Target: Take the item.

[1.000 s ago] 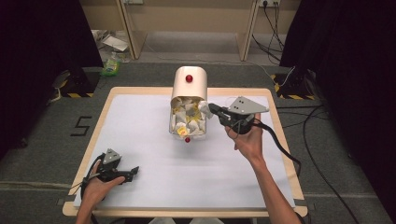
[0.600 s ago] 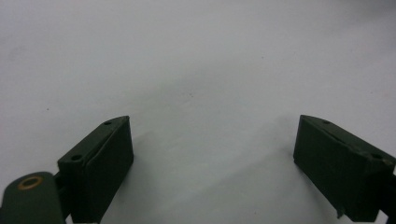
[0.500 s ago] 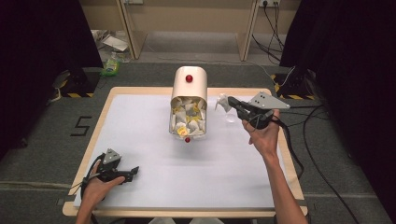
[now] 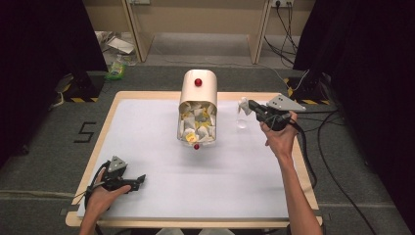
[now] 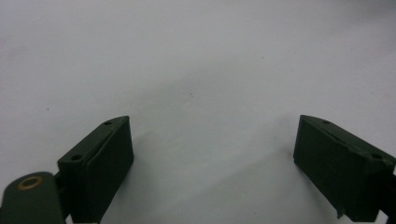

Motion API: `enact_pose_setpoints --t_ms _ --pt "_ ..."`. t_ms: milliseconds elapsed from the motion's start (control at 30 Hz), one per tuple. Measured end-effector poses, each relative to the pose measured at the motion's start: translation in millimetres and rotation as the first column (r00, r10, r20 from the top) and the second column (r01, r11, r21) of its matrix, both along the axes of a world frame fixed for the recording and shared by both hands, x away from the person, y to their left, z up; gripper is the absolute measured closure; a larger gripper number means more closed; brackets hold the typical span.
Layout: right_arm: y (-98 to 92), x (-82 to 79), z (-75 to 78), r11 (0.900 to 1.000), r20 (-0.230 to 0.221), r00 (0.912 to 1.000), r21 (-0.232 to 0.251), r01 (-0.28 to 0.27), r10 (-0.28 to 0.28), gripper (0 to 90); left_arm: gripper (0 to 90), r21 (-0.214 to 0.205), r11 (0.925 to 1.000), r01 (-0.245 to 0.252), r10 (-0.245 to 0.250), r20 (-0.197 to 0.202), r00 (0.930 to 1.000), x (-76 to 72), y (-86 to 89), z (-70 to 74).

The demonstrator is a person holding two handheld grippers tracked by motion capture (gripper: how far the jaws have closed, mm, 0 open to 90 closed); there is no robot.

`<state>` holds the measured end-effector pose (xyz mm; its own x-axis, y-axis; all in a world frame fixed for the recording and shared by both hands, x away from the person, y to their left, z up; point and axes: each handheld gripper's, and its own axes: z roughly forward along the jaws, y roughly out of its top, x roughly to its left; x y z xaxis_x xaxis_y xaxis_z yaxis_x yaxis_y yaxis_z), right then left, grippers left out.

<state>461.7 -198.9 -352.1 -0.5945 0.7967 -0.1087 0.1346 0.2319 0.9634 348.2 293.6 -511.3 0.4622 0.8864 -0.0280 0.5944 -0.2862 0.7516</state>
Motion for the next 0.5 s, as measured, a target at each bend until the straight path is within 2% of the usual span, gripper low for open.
enact_pose_setpoints --t_ms 500 --pt "-8.3 19.9 -10.7 0.9985 -0.011 0.9984 0.003 0.056 -0.055 90.0 11.1 0.0 1.0 0.0 0.0 0.0 1.0 0.0 0.0 0.0"
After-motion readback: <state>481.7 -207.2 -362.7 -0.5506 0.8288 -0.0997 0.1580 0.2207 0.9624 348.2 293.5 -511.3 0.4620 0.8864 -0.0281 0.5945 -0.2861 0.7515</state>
